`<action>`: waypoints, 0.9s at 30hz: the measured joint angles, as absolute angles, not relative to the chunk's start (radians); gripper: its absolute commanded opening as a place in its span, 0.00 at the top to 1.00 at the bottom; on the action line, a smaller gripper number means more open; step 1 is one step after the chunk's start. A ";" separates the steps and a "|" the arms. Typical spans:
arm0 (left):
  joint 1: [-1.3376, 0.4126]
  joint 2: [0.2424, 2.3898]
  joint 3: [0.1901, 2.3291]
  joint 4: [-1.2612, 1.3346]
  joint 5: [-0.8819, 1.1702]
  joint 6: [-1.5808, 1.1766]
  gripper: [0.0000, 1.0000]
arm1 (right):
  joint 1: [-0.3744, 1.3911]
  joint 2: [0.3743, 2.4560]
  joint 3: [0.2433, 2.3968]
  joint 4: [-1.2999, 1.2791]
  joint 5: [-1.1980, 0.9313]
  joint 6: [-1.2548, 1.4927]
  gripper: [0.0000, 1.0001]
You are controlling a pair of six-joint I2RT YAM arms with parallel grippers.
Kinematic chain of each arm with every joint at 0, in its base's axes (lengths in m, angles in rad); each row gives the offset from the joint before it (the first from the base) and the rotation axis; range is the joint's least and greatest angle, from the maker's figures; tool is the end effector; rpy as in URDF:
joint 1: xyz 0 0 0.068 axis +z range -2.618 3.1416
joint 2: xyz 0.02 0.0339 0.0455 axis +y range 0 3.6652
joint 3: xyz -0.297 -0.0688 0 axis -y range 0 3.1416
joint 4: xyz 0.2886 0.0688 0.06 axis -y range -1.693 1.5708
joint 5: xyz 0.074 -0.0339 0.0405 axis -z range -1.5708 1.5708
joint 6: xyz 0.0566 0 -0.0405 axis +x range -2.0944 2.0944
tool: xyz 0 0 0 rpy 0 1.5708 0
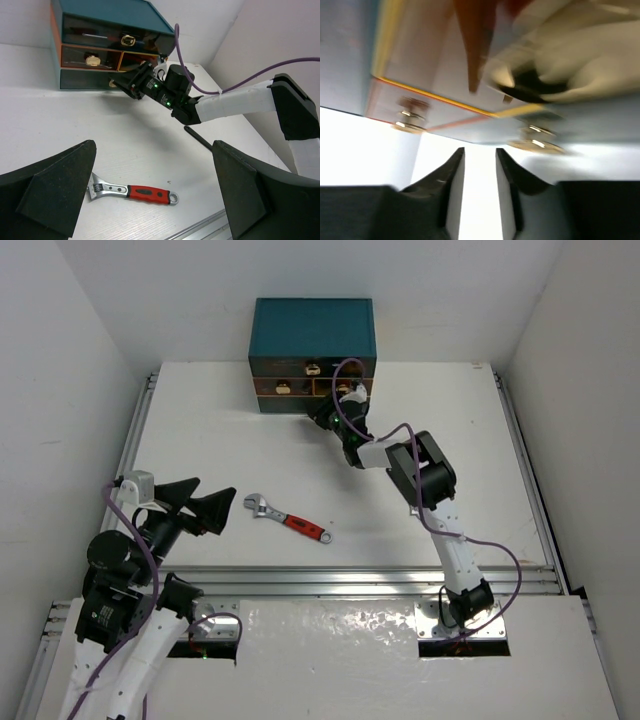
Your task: Sort the tools into containers
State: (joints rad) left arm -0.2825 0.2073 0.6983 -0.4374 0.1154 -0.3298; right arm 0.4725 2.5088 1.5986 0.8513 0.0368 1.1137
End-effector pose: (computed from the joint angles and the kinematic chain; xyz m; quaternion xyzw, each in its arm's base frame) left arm 0.0804 -0.0301 0.3706 0.0256 0.6876 -0.2562 0.6789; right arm 0.5479 0.2777 0.0904 0.2412 0.6865 0.4793 0.4908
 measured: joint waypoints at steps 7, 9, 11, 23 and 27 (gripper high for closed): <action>-0.288 0.207 0.698 -0.437 0.114 -0.329 0.00 | 0.443 2.483 1.509 0.854 0.018 1.091 0.44; -0.288 0.207 0.698 -0.438 0.113 -0.329 0.00 | 0.438 2.483 1.510 0.851 0.018 1.085 0.38; -0.288 0.207 0.698 -0.437 0.113 -0.329 0.00 | 0.438 2.483 1.512 0.849 0.018 1.079 0.38; -0.289 0.207 0.698 -0.438 0.113 -0.329 0.00 | 0.448 2.535 1.638 0.729 0.062 1.077 0.46; -0.289 0.207 0.698 -0.438 0.113 -0.330 0.00 | 0.461 2.556 1.659 0.711 0.072 1.078 0.43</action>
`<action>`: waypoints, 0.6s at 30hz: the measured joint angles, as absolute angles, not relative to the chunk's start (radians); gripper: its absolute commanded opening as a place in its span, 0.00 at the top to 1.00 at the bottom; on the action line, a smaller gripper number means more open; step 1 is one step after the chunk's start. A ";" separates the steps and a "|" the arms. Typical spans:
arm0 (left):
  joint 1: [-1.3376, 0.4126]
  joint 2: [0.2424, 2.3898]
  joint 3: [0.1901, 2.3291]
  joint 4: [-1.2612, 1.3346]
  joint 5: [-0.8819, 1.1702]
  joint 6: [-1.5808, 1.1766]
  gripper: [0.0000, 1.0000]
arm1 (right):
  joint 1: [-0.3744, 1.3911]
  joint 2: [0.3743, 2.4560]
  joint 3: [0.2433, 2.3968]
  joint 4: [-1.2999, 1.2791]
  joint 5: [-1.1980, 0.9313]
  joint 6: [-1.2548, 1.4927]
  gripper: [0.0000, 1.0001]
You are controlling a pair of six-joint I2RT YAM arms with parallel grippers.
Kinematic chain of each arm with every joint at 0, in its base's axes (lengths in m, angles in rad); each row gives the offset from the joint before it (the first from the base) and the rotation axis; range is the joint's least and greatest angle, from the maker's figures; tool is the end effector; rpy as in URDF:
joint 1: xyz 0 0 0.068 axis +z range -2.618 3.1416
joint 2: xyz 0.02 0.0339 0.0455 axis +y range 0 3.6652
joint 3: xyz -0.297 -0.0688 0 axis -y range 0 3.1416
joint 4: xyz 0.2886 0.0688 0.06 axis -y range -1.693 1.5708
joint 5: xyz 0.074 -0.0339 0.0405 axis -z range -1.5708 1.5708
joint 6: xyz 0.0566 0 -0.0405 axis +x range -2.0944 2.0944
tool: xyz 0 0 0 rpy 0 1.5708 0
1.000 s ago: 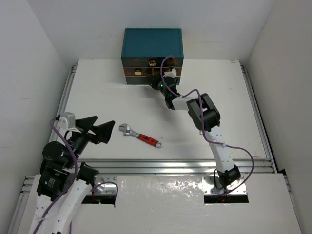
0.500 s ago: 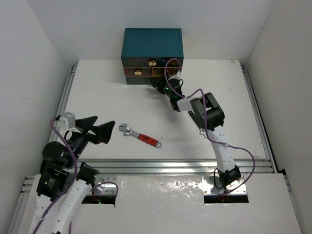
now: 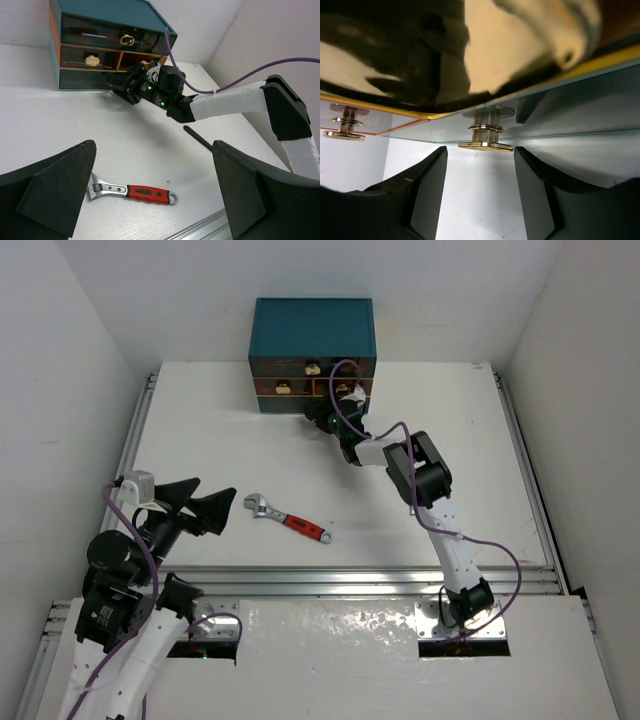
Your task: Sort the tools into containers
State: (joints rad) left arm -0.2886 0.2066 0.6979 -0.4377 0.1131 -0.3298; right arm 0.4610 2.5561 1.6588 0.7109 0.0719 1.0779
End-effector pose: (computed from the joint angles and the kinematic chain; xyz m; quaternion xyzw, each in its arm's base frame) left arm 0.0802 -0.0305 0.3705 0.0269 0.6875 -0.2575 0.6784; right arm 0.5594 0.2733 0.0653 0.2554 0.7261 0.4239 0.4774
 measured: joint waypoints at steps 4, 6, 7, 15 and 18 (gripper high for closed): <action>-0.289 0.207 0.698 -0.438 0.113 -0.330 0.00 | 0.461 2.556 1.659 0.702 0.079 1.077 0.54; -0.289 0.207 0.698 -0.438 0.113 -0.330 0.00 | 0.461 2.556 1.659 0.702 0.084 1.078 0.51; -0.289 0.207 0.698 -0.438 0.113 -0.330 0.00 | 0.460 2.556 1.659 0.702 0.090 1.078 0.47; -0.289 0.207 0.698 -0.438 0.113 -0.330 0.00 | 0.457 2.579 1.665 0.752 0.128 1.085 0.52; -0.289 0.207 0.698 -0.438 0.113 -0.330 0.00 | 0.460 2.592 1.673 0.776 0.127 1.104 0.71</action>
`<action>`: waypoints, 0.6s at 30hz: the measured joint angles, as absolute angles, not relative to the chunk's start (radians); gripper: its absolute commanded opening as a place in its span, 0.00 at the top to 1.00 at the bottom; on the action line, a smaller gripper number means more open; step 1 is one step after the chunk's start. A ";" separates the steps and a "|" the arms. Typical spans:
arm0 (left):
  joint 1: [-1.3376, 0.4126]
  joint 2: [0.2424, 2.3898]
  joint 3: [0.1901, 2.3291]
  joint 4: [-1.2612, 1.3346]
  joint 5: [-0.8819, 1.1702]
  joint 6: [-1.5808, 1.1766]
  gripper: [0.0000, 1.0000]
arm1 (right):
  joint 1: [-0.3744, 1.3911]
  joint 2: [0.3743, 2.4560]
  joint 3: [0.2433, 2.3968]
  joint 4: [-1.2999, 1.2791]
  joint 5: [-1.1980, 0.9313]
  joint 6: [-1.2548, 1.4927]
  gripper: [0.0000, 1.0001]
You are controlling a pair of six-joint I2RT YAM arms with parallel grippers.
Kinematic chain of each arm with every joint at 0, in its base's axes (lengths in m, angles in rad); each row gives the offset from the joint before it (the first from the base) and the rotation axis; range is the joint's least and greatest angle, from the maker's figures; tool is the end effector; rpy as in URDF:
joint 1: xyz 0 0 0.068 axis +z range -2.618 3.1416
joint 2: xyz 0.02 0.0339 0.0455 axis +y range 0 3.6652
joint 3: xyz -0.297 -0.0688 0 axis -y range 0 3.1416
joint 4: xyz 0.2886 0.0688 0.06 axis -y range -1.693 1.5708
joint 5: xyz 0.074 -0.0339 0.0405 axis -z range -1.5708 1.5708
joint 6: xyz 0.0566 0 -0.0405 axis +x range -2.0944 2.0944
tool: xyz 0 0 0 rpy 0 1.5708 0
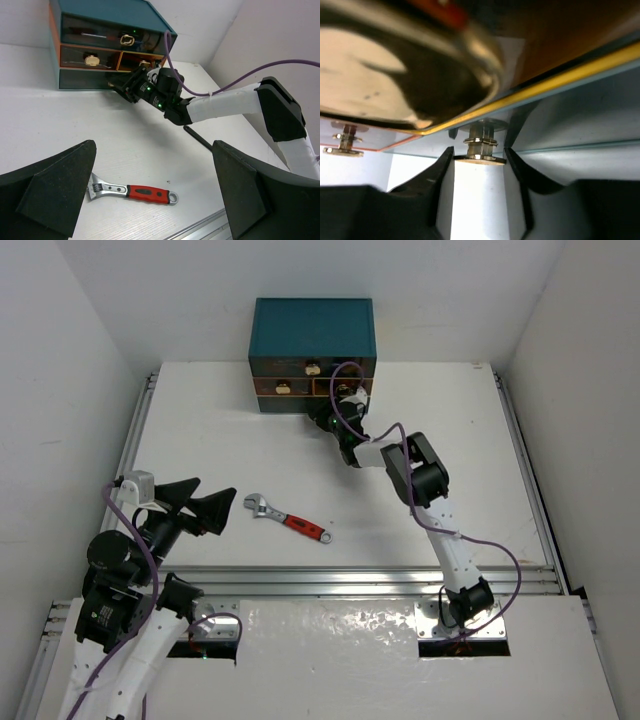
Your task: Sort the tools into containers
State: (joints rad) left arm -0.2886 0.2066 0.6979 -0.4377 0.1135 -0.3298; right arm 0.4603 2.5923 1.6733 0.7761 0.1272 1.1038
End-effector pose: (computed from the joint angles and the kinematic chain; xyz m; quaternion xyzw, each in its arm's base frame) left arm 0.0802 -0.0305 0.3705 0.0270 0.6875 -0.2577 0.6784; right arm 0.5630 0.2712 0.0570 0.2780 0.7024 0.4265 0.4975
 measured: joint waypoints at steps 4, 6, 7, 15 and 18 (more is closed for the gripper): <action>-0.289 0.207 0.698 -0.437 0.114 -0.329 0.00 | 0.461 2.595 1.676 0.782 0.130 1.107 0.83; -0.289 0.207 0.698 -0.437 0.114 -0.329 0.00 | 0.461 2.595 1.665 0.798 0.126 1.105 0.87; -0.289 0.207 0.698 -0.437 0.114 -0.329 0.00 | 0.460 2.594 1.641 0.834 0.120 1.103 0.87; -0.289 0.207 0.697 -0.438 0.114 -0.329 0.00 | 0.474 2.452 1.265 1.101 0.092 1.135 0.88; -0.289 0.207 0.697 -0.437 0.113 -0.329 0.00 | 0.483 2.400 1.137 1.177 0.086 1.158 0.88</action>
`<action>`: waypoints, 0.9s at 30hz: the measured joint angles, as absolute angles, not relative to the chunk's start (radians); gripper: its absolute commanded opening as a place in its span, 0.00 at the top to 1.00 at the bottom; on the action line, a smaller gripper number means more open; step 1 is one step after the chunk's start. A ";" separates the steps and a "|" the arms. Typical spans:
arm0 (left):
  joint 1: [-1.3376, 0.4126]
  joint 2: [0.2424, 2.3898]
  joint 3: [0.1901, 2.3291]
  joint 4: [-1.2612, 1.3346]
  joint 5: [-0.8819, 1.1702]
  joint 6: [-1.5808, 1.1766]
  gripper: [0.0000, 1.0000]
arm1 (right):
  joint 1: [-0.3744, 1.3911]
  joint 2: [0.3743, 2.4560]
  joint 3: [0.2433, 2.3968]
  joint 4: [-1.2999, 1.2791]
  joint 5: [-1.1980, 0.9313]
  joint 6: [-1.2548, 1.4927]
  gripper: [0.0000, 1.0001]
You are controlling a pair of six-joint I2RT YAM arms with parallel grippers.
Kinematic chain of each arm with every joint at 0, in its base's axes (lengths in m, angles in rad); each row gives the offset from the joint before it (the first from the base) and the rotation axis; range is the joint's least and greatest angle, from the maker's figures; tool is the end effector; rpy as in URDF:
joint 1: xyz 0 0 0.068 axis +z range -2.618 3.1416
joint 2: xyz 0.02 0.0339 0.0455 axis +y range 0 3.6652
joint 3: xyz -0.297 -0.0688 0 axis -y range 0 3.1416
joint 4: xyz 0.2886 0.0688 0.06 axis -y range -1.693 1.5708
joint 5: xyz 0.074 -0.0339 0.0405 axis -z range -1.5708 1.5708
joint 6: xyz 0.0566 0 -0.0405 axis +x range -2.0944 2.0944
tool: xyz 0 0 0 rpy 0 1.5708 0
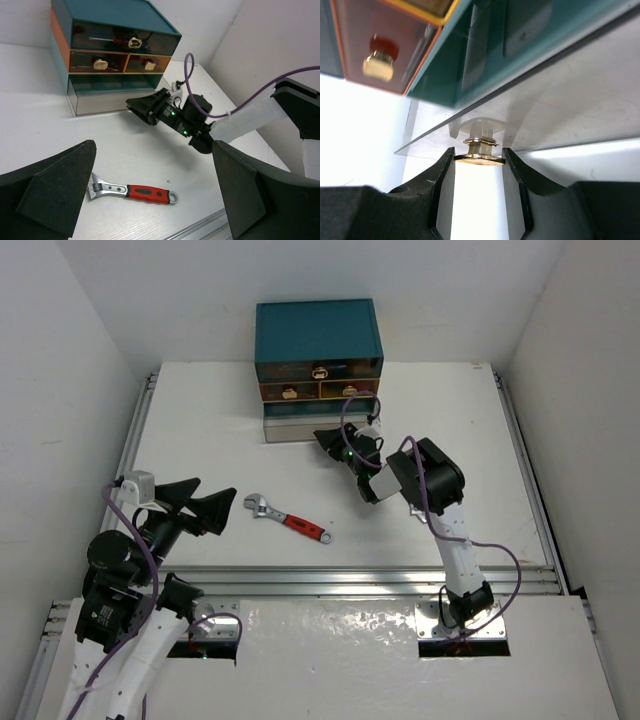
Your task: Sort the tools into containers
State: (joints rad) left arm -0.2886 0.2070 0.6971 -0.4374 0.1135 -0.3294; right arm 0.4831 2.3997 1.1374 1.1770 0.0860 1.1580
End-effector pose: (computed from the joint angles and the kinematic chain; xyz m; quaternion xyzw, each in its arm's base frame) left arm 0.0804 -0.0306 0.3702 0.0271 0.6878 -0.2575 0.6781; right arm 0.4571 0.2343 0.0463 0.2711 0.6848 0.4727 0.4839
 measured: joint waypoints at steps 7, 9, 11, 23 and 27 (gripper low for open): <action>-0.289 0.195 0.693 -0.437 0.108 -0.330 0.00 | 0.510 2.308 0.908 1.283 0.075 1.213 0.85; -0.289 0.188 0.691 -0.438 0.105 -0.330 0.00 | 0.521 2.290 0.874 1.290 0.074 1.220 0.77; -0.289 0.183 0.691 -0.437 0.101 -0.330 0.00 | 0.530 2.273 0.850 1.289 0.067 1.223 0.60; -0.289 0.271 0.693 -0.447 0.034 -0.345 0.00 | 0.534 1.958 0.735 1.017 -0.078 1.108 0.01; -0.289 0.301 0.693 -0.475 -0.011 -0.355 0.00 | 0.581 1.841 0.782 0.727 -0.097 0.898 0.01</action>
